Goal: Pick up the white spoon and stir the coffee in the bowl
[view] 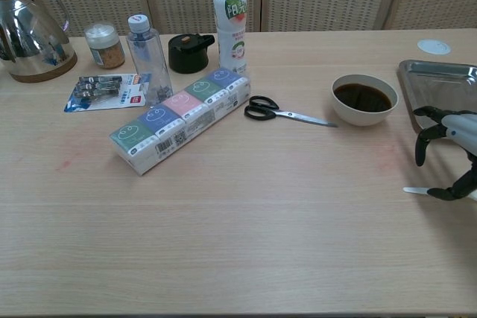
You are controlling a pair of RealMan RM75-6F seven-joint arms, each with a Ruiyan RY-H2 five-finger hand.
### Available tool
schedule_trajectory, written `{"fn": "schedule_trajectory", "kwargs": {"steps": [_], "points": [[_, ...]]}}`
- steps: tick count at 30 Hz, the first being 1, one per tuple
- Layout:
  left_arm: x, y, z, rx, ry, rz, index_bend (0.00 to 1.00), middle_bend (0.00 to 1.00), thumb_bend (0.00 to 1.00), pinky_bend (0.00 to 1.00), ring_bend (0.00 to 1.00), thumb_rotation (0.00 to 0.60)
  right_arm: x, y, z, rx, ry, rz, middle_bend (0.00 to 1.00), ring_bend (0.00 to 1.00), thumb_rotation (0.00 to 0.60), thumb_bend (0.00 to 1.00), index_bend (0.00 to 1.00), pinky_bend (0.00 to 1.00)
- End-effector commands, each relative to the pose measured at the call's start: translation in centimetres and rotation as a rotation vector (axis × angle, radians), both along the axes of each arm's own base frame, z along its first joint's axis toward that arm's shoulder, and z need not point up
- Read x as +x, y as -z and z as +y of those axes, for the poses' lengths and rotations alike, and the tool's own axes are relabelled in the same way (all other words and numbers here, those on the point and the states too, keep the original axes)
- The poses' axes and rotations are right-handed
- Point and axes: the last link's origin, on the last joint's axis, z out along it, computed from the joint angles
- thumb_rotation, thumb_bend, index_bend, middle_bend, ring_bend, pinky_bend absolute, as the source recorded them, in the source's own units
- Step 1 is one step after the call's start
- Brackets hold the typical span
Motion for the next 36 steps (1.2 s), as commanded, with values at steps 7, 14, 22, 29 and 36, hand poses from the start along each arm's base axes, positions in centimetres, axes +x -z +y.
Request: {"fn": "schedule_trajectory", "kwargs": {"steps": [7, 14, 22, 29, 36], "points": [[0.0, -0.1, 0.0, 0.008, -0.002, -0.002, 0.0, 0.0, 0.0, 0.0, 0.0, 0.6, 0.4, 0.8, -0.4, 0.024, 0.005, 0.015, 0.0, 0.0, 0.6, 0.4, 0.46, 0.0], [-0.1, -0.2, 0.0, 0.005, -0.003, -0.004, 0.0, 0.0, 0.0, 0.0, 0.0, 0.6, 0.4, 1.1, -0.2, 0.023, 0.006, 0.02, 0.0, 0.0, 0.6, 0.38, 0.46, 0.0], [-0.1, -0.2, 0.0, 0.004, -0.001, -0.005, 0.0, 0.0, 0.0, 0.0, 0.0, 0.6, 0.0, 1.7, 0.2, 0.021, -0.006, 0.015, 0.0, 0.0, 0.6, 0.36, 0.46, 0.0], [-0.1, -0.1, 0.0, 0.002, -0.004, -0.004, 0.0, 0.0, 0.0, 0.0, 0.0, 0.6, -0.1, 2.3, 0.1, 0.034, -0.004, 0.02, 0.0, 0.0, 0.6, 0.38, 0.46, 0.0], [-0.2, -0.1, 0.1, 0.001, -0.007, -0.003, 0.0, 0.0, 0.0, 0.0, 0.0, 0.6, -0.3, 2.5, 0.0, 0.034, 0.002, 0.028, 0.0, 0.0, 0.6, 0.39, 0.46, 0.0]]}}
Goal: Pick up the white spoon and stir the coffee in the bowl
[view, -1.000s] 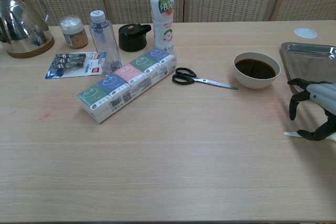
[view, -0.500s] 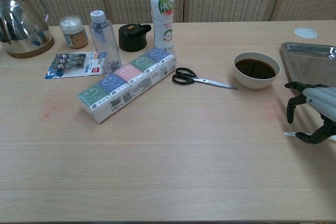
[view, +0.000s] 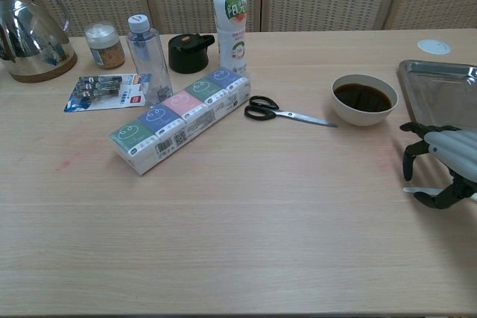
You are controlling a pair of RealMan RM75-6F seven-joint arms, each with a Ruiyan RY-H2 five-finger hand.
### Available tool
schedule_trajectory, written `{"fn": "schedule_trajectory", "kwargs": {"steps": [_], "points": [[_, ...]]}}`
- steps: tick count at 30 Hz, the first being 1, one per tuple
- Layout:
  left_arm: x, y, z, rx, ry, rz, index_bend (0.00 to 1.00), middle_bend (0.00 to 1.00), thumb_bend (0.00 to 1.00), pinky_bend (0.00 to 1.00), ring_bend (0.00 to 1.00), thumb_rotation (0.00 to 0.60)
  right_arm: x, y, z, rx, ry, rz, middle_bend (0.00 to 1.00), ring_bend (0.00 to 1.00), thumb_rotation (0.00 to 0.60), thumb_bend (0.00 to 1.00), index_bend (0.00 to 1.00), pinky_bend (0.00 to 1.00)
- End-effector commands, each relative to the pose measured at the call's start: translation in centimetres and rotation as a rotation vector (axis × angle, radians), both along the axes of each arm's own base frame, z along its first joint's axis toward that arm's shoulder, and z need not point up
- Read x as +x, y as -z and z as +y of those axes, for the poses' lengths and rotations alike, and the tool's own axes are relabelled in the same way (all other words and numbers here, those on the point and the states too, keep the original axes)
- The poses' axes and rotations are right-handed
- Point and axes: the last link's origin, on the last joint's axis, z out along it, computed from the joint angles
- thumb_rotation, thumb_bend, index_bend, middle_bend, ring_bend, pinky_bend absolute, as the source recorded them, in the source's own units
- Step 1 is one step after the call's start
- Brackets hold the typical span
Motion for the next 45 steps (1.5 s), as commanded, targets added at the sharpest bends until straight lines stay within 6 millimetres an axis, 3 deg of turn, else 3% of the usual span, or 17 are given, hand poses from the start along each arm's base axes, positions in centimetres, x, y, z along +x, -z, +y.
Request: {"fn": "schedule_trajectory", "kwargs": {"steps": [1, 21, 32, 45], "points": [[0.0, 0.0, 0.0, -0.001, -0.001, 0.0, 0.0, 0.0, 0.0, 0.0, 0.0, 0.6, -0.1, 0.0, 0.0, 0.0, 0.003, 0.0, 0.0, 0.0, 0.6, 0.39, 0.46, 0.0], [0.0, 0.3, 0.2, -0.01, -0.007, 0.005, 0.0, 0.0, 0.0, 0.0, 0.0, 0.6, -0.8, 0.3, 0.1, 0.01, 0.016, 0.0, 0.0, 0.0, 0.6, 0.39, 0.46, 0.0], [-0.1, 0.4, 0.3, -0.013, -0.011, 0.008, 0.0, 0.0, 0.0, 0.0, 0.0, 0.6, -1.1, 0.3, 0.1, 0.004, 0.009, 0.0, 0.0, 0.0, 0.6, 0.41, 0.53, 0.0], [0.0, 0.5, 0.2, -0.018, -0.01, 0.007, 0.0, 0.0, 0.0, 0.0, 0.0, 0.6, 0.1, -2.4, 0.5, -0.059, -0.034, -0.142, 0.0, 0.0, 0.6, 0.41, 0.54, 0.0]]}}
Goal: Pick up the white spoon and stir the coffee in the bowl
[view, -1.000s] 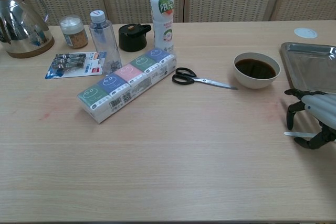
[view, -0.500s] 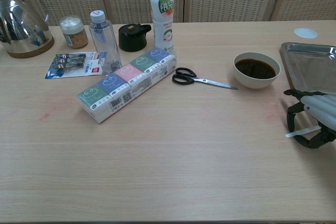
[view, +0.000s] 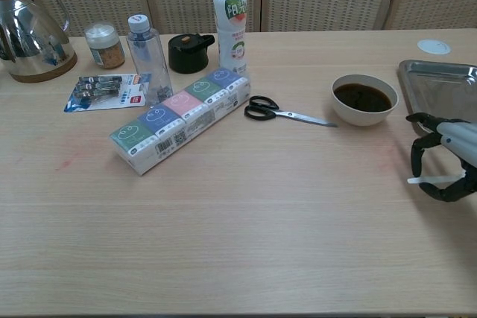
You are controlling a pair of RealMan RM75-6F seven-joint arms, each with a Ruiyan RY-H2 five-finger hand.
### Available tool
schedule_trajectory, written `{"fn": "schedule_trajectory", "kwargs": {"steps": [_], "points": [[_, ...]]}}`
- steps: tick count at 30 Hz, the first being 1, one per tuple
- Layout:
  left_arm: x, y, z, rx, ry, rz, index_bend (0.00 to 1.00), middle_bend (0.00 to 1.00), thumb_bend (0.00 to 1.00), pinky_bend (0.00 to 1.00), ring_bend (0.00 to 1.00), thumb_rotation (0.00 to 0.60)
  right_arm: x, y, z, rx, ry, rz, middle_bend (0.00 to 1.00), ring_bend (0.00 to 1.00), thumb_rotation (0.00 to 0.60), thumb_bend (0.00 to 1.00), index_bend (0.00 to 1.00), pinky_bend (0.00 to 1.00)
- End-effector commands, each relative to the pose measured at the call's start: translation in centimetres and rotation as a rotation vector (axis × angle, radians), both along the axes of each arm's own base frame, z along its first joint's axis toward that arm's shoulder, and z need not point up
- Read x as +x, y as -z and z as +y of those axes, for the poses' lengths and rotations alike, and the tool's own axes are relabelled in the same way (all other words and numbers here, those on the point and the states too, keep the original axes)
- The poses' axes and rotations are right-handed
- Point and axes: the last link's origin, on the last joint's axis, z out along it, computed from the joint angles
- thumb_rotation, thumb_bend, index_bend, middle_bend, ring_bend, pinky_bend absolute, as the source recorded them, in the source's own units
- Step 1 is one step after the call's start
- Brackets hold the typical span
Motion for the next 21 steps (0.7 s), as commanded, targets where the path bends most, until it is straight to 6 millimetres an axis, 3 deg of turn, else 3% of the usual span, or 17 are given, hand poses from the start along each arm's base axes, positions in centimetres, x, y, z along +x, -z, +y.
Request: {"fn": "schedule_trajectory", "kwargs": {"steps": [1, 10, 21], "points": [[0.0, 0.0, 0.0, 0.0, 0.0, 0.0, 0.0, 0.0, 0.0, 0.0, 0.0, 0.6, 0.5, -1.2, 0.0, -0.024, -0.016, -0.043, 0.0, 0.0, 0.6, 0.41, 0.54, 0.0], [0.1, 0.3, 0.0, -0.011, -0.001, 0.005, 0.0, 0.0, 0.0, 0.0, 0.0, 0.6, 4.2, -6.3, -1.0, -0.086, -0.08, -0.243, 0.0, 0.0, 0.6, 0.41, 0.54, 0.0], [0.0, 0.4, 0.0, -0.011, -0.005, 0.007, 0.0, 0.0, 0.0, 0.0, 0.0, 0.6, 7.1, -10.1, -5.2, -0.066, -0.123, -0.44, 0.0, 0.0, 0.6, 0.41, 0.55, 0.0]]}}
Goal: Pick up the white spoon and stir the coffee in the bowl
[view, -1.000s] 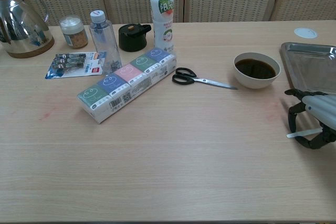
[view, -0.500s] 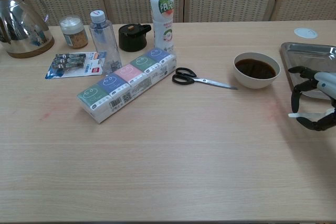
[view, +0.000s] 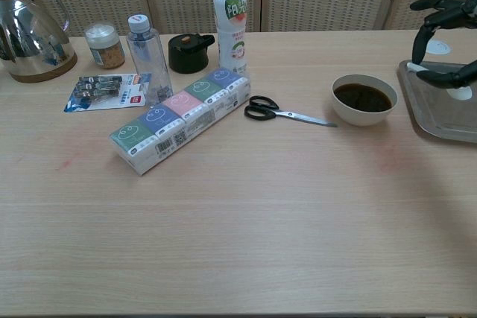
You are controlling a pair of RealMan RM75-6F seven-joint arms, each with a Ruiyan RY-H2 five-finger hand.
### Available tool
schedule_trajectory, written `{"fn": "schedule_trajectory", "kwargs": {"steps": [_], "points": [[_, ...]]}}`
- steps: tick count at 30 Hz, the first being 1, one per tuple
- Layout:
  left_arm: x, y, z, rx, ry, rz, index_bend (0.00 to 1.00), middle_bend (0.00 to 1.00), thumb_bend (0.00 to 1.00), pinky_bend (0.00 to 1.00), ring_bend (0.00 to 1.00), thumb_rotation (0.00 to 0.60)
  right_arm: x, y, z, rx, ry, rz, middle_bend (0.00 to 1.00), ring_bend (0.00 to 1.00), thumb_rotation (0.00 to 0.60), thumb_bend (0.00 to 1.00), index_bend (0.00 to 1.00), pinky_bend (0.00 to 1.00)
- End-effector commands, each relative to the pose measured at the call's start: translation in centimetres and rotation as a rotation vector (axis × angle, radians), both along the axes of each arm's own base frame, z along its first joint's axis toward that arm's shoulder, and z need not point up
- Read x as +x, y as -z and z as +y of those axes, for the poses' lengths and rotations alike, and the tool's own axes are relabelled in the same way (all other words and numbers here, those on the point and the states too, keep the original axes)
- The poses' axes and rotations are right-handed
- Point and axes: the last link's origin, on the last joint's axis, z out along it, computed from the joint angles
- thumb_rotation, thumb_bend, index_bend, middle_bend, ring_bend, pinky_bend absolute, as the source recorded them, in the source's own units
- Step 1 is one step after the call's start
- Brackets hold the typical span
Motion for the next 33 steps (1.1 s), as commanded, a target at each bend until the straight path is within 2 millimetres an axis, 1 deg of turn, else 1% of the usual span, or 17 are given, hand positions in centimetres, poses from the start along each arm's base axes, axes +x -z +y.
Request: {"fn": "schedule_trajectory", "kwargs": {"steps": [1, 4, 7, 11, 13, 17, 19, 25, 28, 33], "points": [[0.0, 0.1, 0.1, -0.003, -0.002, 0.002, 0.0, 0.0, 0.0, 0.0, 0.0, 0.6, 0.7, -0.7, -1.6, 0.007, -0.027, -0.054, 0.0, 0.0, 0.6, 0.41, 0.55, 0.0], [0.0, 0.2, 0.1, -0.006, -0.004, 0.006, 0.0, 0.0, 0.0, 0.0, 0.0, 0.6, 1.2, -0.9, -2.8, 0.017, -0.033, -0.121, 0.0, 0.0, 0.6, 0.41, 0.55, 0.0], [0.0, 0.2, 0.2, -0.003, -0.008, 0.007, 0.0, 0.0, 0.0, 0.0, 0.0, 0.6, 2.6, -0.9, -4.3, 0.03, -0.053, -0.197, 0.0, 0.0, 0.6, 0.41, 0.55, 0.0], [0.0, 0.2, 0.2, -0.016, -0.013, 0.003, 0.0, 0.0, 0.0, 0.0, 0.0, 0.6, 4.0, -0.4, -5.8, 0.05, -0.066, -0.235, 0.0, 0.0, 0.6, 0.41, 0.56, 0.0], [0.0, 0.2, 0.2, -0.016, -0.015, 0.004, 0.0, 0.0, 0.0, 0.0, 0.0, 0.6, 4.7, 0.1, -6.8, 0.066, -0.057, -0.262, 0.0, 0.0, 0.6, 0.41, 0.56, 0.0], [-0.2, 0.1, 0.3, -0.015, -0.023, 0.003, 0.0, 0.0, 0.0, 0.0, 0.0, 0.6, 5.3, 1.2, -8.2, 0.093, -0.029, -0.298, 0.0, 0.0, 0.6, 0.42, 0.56, 0.0], [-0.3, 0.1, 0.4, -0.011, -0.031, 0.001, 0.0, 0.0, 0.0, 0.0, 0.0, 0.6, 5.6, 2.2, -9.2, 0.12, 0.003, -0.334, 0.0, 0.0, 0.6, 0.41, 0.56, 0.0], [-0.5, -0.1, 0.7, -0.006, -0.05, 0.0, 0.0, 0.0, 0.0, 0.0, 0.0, 0.6, 5.3, 3.9, -10.9, 0.152, 0.064, -0.394, 0.0, 0.0, 0.6, 0.42, 0.56, 0.0], [-0.6, -0.2, 0.8, 0.0, -0.056, -0.002, 0.0, 0.0, 0.0, 0.0, 0.0, 0.6, 4.8, 4.3, -11.2, 0.147, 0.079, -0.414, 0.0, 0.0, 0.6, 0.44, 0.56, 0.0], [-0.7, -0.1, 1.0, -0.003, -0.064, 0.0, 0.0, 0.0, 0.0, 0.0, 0.0, 0.6, 4.2, 4.8, -11.6, 0.154, 0.101, -0.437, 0.0, 0.0, 0.6, 0.44, 0.56, 0.0]]}}
